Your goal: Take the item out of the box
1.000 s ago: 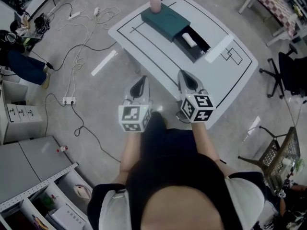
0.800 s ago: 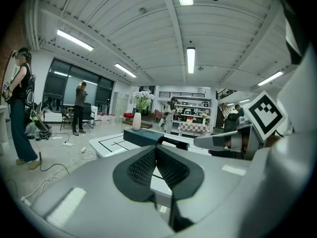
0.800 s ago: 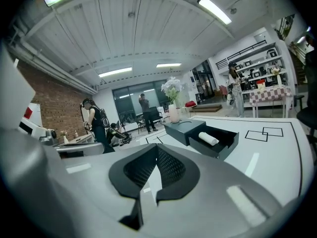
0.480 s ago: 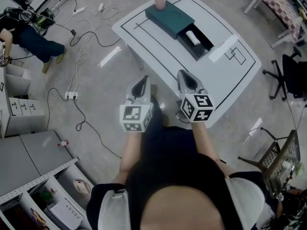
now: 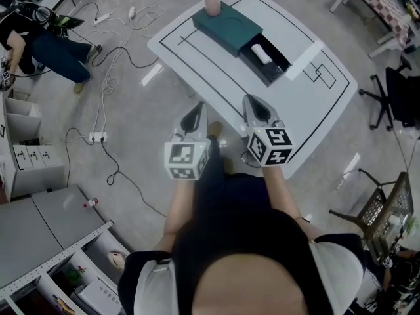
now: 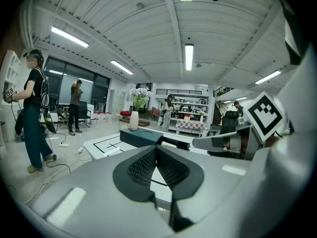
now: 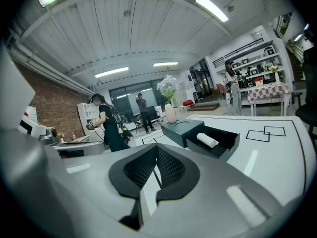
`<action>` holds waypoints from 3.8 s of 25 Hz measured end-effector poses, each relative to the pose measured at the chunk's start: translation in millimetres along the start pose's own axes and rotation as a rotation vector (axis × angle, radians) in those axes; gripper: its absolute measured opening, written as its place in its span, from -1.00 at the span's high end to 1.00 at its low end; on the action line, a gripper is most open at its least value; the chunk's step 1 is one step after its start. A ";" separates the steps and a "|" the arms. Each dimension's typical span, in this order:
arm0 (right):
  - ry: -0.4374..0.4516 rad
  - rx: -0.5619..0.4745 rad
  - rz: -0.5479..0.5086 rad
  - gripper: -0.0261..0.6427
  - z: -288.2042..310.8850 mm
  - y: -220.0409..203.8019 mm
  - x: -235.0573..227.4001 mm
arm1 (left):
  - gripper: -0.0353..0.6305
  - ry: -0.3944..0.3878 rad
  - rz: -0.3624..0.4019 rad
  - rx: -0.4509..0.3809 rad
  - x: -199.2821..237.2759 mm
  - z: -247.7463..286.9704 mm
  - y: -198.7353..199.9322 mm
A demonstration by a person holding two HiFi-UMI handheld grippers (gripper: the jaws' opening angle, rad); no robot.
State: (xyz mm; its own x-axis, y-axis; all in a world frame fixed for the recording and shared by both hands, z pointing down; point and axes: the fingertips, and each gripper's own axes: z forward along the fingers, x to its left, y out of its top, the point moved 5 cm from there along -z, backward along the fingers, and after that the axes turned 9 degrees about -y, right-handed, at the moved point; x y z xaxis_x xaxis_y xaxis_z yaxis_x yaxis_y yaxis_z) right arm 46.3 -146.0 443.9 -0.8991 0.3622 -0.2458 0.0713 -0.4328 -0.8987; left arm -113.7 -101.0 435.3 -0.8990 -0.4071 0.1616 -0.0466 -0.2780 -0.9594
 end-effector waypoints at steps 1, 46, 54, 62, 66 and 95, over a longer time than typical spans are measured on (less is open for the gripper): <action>-0.005 0.000 0.002 0.92 3.2 1.3 -0.9 | 0.86 -0.006 -0.001 0.001 2.1 3.7 1.1; -0.262 0.014 0.143 0.92 120.2 40.3 -52.0 | 0.86 -0.318 0.031 0.101 84.8 180.3 39.6; -0.332 0.023 0.152 0.92 129.0 42.9 -66.3 | 0.86 -0.388 0.037 0.122 84.7 208.7 42.1; -0.442 0.021 0.127 0.92 133.0 47.3 -88.0 | 0.86 -0.459 0.055 0.136 83.6 236.8 47.0; -0.491 0.041 0.101 0.92 136.3 48.0 -100.1 | 0.86 -0.492 0.058 0.149 82.6 250.3 47.2; -0.282 0.388 -0.154 0.57 185.9 51.0 -127.1 | 0.86 -0.573 0.035 0.170 89.8 291.6 45.7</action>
State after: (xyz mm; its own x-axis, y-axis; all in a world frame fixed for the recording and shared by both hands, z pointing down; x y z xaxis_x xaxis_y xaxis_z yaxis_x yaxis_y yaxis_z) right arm 83.9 -367.6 496.9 -0.9720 0.2324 0.0348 -0.1892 -0.6864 -0.7022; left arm -69.5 -404.0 473.3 -0.5184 -0.8097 0.2750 0.0911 -0.3720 -0.9237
